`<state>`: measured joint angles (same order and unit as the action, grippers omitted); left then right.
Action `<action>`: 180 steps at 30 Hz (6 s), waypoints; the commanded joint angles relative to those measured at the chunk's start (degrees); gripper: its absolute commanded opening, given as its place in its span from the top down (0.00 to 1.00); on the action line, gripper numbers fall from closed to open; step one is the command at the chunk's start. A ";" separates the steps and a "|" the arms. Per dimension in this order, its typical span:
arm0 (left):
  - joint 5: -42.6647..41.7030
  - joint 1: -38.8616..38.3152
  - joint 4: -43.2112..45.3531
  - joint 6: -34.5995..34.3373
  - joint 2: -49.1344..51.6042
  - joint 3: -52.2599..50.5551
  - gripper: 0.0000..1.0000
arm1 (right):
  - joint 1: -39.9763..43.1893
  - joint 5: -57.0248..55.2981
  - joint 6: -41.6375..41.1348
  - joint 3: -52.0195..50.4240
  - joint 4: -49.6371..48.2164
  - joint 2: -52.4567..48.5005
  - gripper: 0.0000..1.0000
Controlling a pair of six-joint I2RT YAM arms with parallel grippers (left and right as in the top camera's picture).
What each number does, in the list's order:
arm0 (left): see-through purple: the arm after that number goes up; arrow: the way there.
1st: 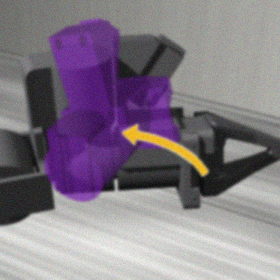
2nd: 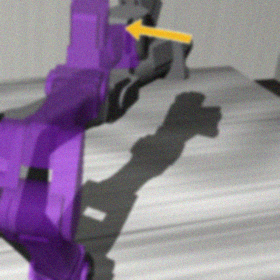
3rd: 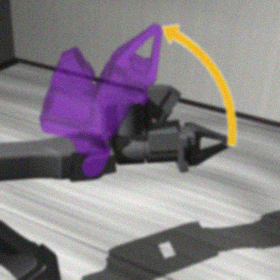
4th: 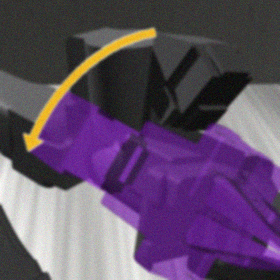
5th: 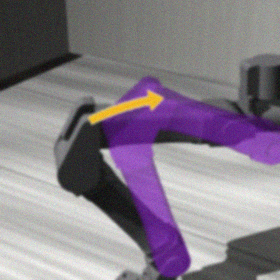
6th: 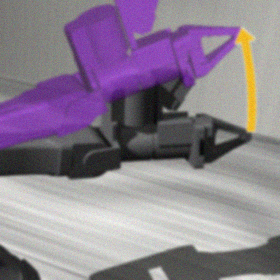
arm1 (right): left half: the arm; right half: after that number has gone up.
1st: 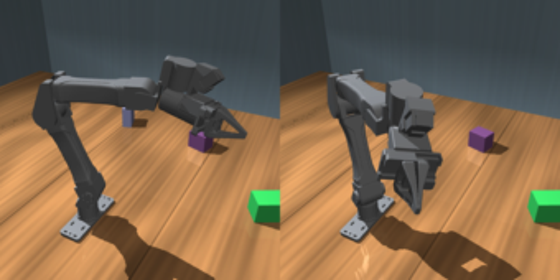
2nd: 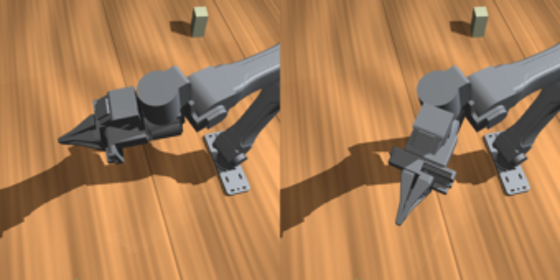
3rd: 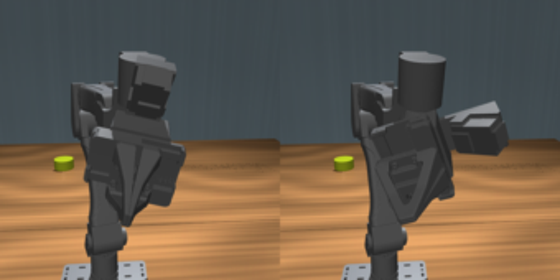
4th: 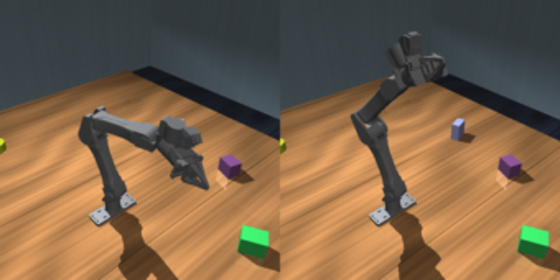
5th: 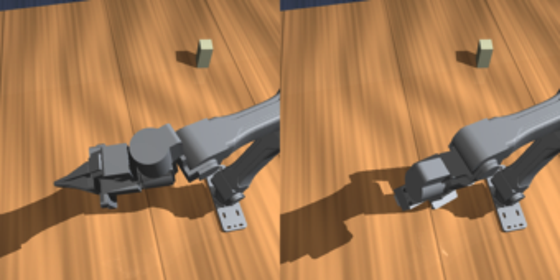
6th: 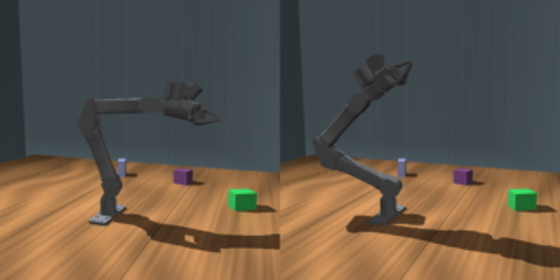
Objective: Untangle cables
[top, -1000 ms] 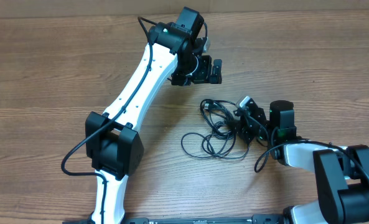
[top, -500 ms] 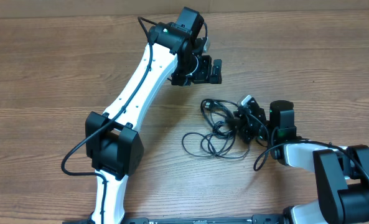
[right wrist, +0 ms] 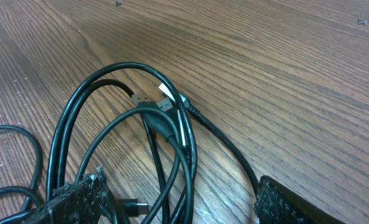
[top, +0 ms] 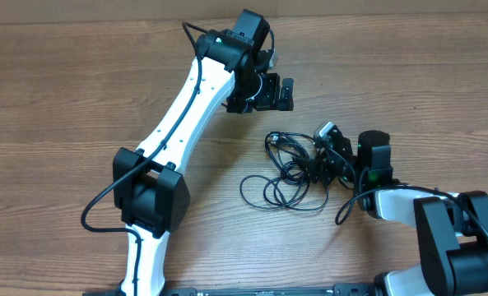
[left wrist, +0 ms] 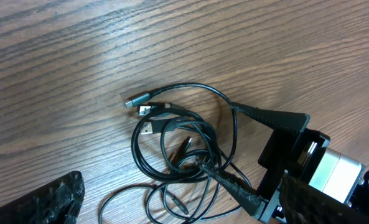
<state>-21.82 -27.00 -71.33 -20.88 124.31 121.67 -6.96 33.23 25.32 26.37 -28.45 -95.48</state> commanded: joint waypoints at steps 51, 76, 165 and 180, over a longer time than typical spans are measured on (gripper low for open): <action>0.22 -0.35 0.00 0.09 0.33 1.57 0.00 | -5.18 -7.17 -4.35 2.64 25.05 26.58 0.96; -4.48 -0.46 0.02 1.66 0.33 1.57 0.00 | -5.11 -14.36 -16.24 2.64 35.65 42.07 0.96; -0.07 -5.16 -6.19 28.61 0.33 1.55 0.00 | -2.64 -10.32 -13.22 7.04 49.66 34.91 0.78; 1.44 -5.18 -6.16 28.59 0.33 1.55 0.00 | -2.67 -13.68 -13.22 7.02 49.66 20.52 0.52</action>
<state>-20.75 -32.27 -77.71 6.46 124.31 121.97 -9.74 20.05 12.08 32.03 21.28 -73.19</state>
